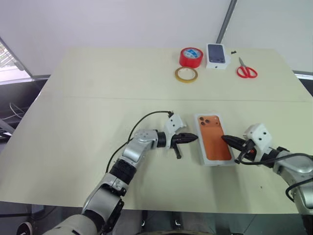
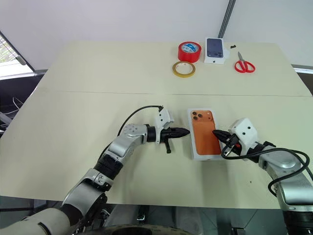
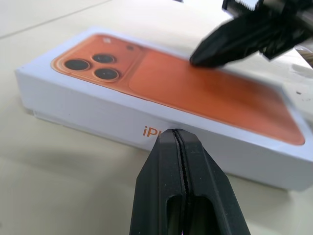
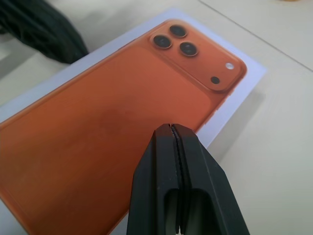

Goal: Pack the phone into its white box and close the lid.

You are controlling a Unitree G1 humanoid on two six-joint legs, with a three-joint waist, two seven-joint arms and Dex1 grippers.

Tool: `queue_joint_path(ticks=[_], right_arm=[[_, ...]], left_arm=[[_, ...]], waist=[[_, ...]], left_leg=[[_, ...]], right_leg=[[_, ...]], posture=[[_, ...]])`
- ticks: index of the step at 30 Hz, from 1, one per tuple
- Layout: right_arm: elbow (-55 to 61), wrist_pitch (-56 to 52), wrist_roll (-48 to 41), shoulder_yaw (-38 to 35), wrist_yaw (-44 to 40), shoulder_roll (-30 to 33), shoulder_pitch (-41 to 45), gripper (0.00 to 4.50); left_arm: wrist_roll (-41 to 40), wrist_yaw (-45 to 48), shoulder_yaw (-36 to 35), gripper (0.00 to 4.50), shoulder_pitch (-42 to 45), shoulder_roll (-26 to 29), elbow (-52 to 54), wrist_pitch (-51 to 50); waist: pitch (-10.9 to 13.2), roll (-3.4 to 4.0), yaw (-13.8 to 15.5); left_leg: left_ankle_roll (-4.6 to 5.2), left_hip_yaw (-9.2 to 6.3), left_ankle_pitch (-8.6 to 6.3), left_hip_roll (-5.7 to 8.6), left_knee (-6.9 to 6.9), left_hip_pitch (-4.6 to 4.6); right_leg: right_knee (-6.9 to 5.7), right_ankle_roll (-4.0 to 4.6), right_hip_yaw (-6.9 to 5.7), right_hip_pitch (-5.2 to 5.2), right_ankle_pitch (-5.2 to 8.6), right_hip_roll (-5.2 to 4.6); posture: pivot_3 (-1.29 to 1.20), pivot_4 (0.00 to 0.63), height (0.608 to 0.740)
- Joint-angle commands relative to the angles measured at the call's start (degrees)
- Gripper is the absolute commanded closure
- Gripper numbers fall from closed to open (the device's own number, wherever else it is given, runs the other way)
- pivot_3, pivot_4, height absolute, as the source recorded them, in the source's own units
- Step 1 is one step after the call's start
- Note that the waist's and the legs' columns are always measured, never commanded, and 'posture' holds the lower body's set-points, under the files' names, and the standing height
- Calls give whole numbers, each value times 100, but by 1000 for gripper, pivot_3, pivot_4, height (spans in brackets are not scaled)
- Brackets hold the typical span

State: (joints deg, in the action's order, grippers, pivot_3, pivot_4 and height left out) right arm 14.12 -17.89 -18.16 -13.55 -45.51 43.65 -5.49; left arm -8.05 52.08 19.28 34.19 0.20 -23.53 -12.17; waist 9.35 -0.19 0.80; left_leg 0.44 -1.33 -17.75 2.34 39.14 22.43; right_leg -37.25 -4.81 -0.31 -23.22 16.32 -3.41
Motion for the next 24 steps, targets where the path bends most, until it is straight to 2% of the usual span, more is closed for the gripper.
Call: queue_joint_path(ticks=[1, 8, 14, 18, 22, 24], right_arm=[[-4, 277, 191, 53, -45, 61, -6, 4483], [123, 165, 90, 50, -5, -7, 227, 4483], [-50, -54, -323, -180, 35, -110, 682, 4483], [-19, -277, -734, -211, -273, -49, 799, 4483], [13, -75, -369, 150, -544, 107, 424, 4483], [-81, 146, 294, 606, -565, 365, 69, 4483]], left_arm=[[41, -12, 51, 4500, 49, -80, 41, 98], [95, 4, 0, 4500, 18, 51, 81, 175], [-418, -149, -526, 4500, 551, -274, 92, -196], [-234, -244, -576, 4500, 1205, -577, -789, 301], [141, -240, -377, 4500, 1531, -818, -1845, 940], [470, -341, -165, 4500, 1582, -858, -2324, 1127]], waist=[[0, 0, 0], [0, 1, -10], [1, -2, 1], [1, -3, 24], [2, -5, 9], [2, -4, -2]], left_leg=[[0, 0, 0, 0, 0, 0], [-2, 0, 1, 0, 0, 0], [-2, 0, 2, 0, 2, 0], [-3, 0, 2, 2, 4, 3], [-2, 1, 1, 4, 2, 1], [0, 2, 1, 4, 1, 1]], right_leg=[[0, 0, 0, 0, 0, 0], [-1, 0, 0, 0, 0, 0], [-3, 0, 0, -2, 0, 1], [-1, -1, -1, -1, 0, 1], [0, -2, -2, 1, 0, 1], [-2, -3, -2, -1, 0, 3]], posture=[[0, 150, 740], [0, 150, 740], [0, 150, 740], [0, 150, 740], [0, 150, 740], [0, 150, 740]])
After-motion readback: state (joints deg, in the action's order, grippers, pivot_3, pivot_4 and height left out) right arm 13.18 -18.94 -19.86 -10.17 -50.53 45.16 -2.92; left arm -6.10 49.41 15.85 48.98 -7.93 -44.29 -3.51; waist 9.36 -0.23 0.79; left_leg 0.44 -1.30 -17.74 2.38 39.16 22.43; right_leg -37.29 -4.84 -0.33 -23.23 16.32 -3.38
